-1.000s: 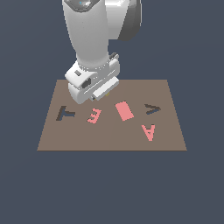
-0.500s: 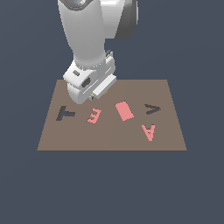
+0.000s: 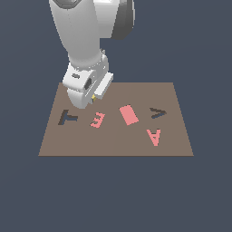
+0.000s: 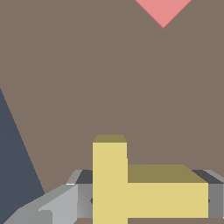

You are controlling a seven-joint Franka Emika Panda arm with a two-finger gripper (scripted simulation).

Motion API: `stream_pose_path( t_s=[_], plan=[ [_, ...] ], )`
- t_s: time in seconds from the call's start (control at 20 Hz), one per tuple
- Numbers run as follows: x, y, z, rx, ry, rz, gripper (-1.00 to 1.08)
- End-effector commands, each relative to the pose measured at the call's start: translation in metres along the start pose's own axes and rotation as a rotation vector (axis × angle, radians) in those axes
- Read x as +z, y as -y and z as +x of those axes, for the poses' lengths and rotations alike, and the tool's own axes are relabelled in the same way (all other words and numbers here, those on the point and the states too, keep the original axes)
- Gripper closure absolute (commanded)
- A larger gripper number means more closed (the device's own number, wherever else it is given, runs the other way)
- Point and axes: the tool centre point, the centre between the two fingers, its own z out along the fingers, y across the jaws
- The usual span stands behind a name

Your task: Insert a designated object into the corresponding slot on a board.

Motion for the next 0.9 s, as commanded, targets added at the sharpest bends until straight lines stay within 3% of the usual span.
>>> stream_pose_path(
  t_s=[0.0,0.85],
  plan=[
    [0.000,-0.002,-0.007,-0.082,0.000,-0.001,1.08],
    [-0.003,-0.033,-0.047,-0.689,0.000,-0.002,1.08]
  ],
)
